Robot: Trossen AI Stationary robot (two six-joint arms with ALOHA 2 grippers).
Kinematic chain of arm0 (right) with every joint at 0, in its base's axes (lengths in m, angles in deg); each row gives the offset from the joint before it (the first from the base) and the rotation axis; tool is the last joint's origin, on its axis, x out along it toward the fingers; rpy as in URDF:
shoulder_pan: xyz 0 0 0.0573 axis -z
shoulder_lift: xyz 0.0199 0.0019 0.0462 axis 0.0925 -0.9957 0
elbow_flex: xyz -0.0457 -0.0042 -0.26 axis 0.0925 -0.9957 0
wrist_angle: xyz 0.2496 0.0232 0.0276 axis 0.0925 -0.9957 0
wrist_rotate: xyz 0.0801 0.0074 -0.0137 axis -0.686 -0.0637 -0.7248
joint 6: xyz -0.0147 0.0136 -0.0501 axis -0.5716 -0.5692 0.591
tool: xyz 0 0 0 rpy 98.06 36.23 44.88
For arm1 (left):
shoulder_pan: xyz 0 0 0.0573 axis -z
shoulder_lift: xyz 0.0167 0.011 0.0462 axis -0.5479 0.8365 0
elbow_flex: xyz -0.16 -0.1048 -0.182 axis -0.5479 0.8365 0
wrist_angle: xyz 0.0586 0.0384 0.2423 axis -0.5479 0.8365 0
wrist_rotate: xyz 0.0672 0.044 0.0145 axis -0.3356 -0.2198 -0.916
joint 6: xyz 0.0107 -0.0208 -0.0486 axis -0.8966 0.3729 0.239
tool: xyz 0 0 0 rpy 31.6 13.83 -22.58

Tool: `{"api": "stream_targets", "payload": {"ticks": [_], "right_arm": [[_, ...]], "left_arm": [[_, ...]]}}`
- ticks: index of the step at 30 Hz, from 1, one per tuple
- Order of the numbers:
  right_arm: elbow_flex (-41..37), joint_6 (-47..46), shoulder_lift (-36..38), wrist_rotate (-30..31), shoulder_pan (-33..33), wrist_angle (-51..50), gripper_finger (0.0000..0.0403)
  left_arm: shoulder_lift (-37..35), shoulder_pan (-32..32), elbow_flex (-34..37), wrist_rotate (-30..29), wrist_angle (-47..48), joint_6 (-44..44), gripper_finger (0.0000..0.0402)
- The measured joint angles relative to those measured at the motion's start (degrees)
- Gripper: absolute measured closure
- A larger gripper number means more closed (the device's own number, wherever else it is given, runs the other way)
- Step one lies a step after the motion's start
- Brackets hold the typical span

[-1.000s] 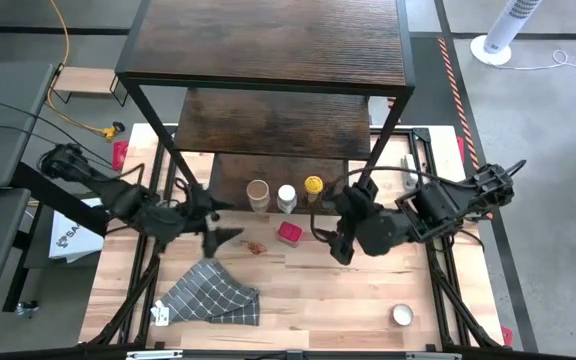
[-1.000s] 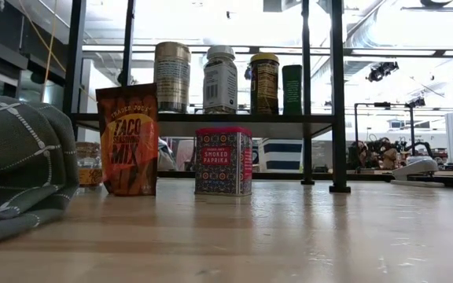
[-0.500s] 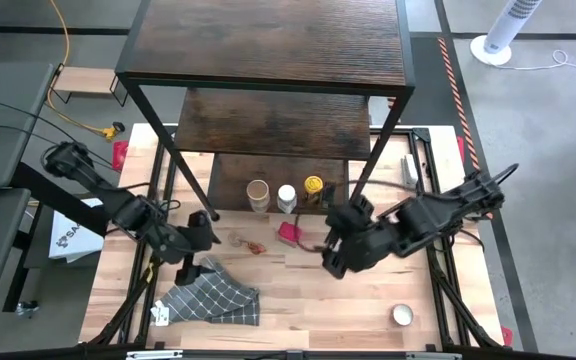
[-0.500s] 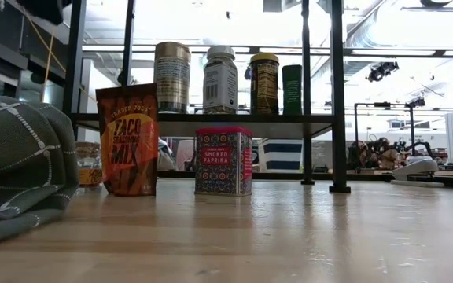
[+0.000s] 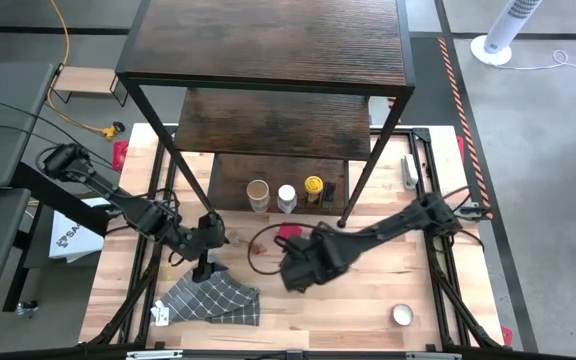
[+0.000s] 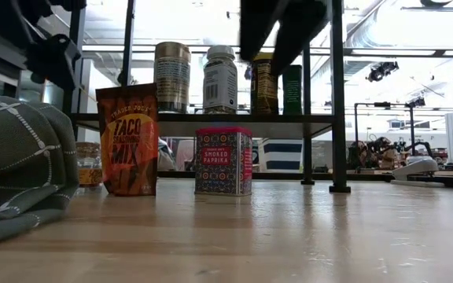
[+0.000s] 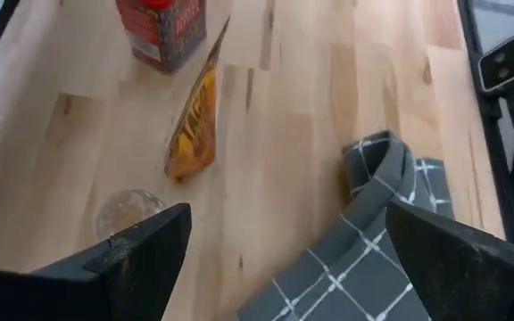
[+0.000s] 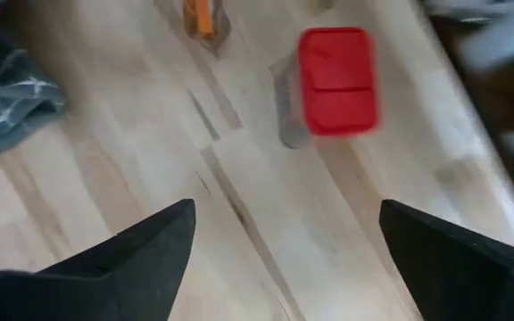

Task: Shelf spices
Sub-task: Put the red seasoning can on the shelf

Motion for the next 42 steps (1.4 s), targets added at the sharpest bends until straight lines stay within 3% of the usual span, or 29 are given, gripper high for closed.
{"api": "stream_targets", "payload": {"ticks": [7, 17, 20, 25, 29, 42], "right_arm": [[0.1, 6.0, -2.1, -8.9, 6.1, 3.4, 0.0072], [0.0, 15.8, -3.0, -9.9, 10.3, 4.5, 0.0072], [0.0, 13.4, -3.0, -9.0, 11.8, 5.0, 0.0072], [0.0, 11.6, -3.1, -14.1, 13.6, 5.0, 0.0072], [0.0, 11.9, -3.1, -12.9, 14.0, 5.2, 0.0072], [0.0, 12.4, -7.1, -13.6, 14.3, 7.1, 0.0072]], "left_arm": [[-0.6, 1.8, -1.5, 5.3, -0.4, 5.7, 0.0032], [-0.7, 8.2, -2.6, -3.6, -0.5, 12.8, 0.0032], [-0.7, 9.4, -2.6, -5.7, -0.3, 16.1, 0.0032], [-0.7, 10.5, -2.6, -6.6, -2.5, 23.5, 0.0032], [-0.7, 10.8, -2.6, -6.5, -2.9, 26.6, 0.0032], [2.8, 10.7, -2.6, -2.1, -2.3, 27.8, 0.0032]]}}
